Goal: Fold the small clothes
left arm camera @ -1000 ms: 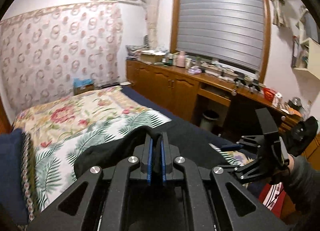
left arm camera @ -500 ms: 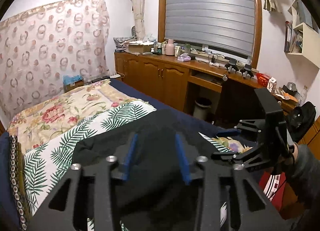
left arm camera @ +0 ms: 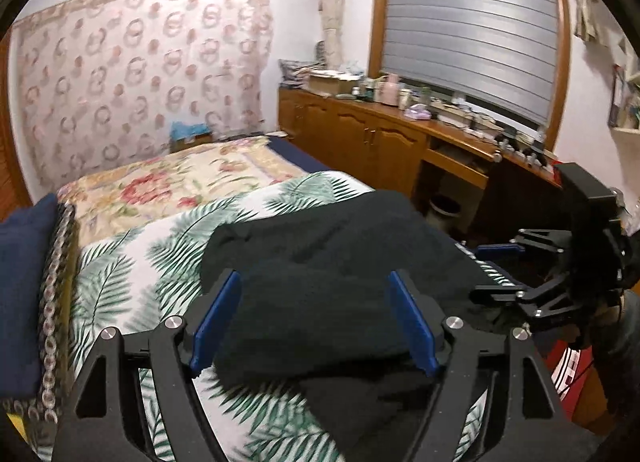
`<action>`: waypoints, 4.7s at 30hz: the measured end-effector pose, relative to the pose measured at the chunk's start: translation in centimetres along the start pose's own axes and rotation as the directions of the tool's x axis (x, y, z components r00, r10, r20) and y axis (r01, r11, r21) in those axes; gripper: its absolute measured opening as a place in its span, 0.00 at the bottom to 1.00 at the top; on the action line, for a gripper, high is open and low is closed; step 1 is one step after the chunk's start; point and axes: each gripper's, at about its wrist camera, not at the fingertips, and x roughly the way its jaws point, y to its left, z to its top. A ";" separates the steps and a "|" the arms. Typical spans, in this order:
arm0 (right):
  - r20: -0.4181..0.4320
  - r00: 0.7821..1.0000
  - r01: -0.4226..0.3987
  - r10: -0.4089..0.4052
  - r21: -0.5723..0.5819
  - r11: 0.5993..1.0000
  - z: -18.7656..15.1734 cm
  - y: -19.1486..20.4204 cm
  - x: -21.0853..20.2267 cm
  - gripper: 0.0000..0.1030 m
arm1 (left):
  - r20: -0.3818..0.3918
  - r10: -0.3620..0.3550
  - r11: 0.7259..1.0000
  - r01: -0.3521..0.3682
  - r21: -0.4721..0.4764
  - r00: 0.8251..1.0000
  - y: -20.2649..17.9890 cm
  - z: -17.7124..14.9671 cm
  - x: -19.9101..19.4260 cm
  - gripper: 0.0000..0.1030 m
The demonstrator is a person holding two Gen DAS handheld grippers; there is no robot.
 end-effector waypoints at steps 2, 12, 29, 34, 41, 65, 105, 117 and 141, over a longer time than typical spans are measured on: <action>0.003 1.000 -0.018 0.018 -0.012 1.000 0.2 0.7 0.2 0.65 | -0.007 0.024 1.000 -0.024 -0.018 1.000 0.8 -0.6 -0.2 0.74; -0.002 0.995 -0.104 0.104 -0.086 0.991 1.0 3.4 1.1 0.65 | -0.005 0.097 0.993 -0.097 -0.064 0.995 2.6 -2.1 -0.8 0.74; -0.093 0.987 -0.143 0.132 -0.128 0.981 1.3 1.6 4.7 0.21 | -0.005 0.124 0.989 -0.124 -0.083 0.992 3.2 -3.0 -1.0 0.74; -0.028 0.990 -0.138 0.135 -0.162 0.977 1.9 2.4 3.5 0.12 | -0.003 0.128 0.987 -0.128 -0.095 0.992 3.4 -3.1 -1.1 0.74; 0.090 0.990 -0.097 0.110 -0.131 0.987 3.4 1.3 -0.9 0.12 | -0.004 0.135 0.987 -0.135 -0.086 0.991 3.3 -3.2 -1.1 0.74; 0.020 0.988 0.153 -0.153 0.018 0.988 -1.5 -3.0 -4.2 0.53 | 0.007 0.097 0.993 -0.096 -0.071 0.995 1.3 -3.0 -1.2 0.74; -0.074 0.997 -0.035 0.024 -0.148 0.988 6.2 -0.3 7.4 0.07 | 0.008 0.122 0.981 -0.119 -0.154 0.992 4.1 -5.1 -2.0 0.74; -0.046 0.975 0.215 -0.220 -0.094 0.972 11.4 -11.7 9.8 0.06 | 0.001 0.098 0.985 -0.096 -0.144 0.995 3.1 -5.5 -1.7 0.74; -0.189 0.965 0.203 -0.181 0.105 0.973 11.6 -12.7 13.3 0.38 | -0.081 0.001 0.998 -0.007 -0.067 0.997 -2.0 -6.2 1.2 0.74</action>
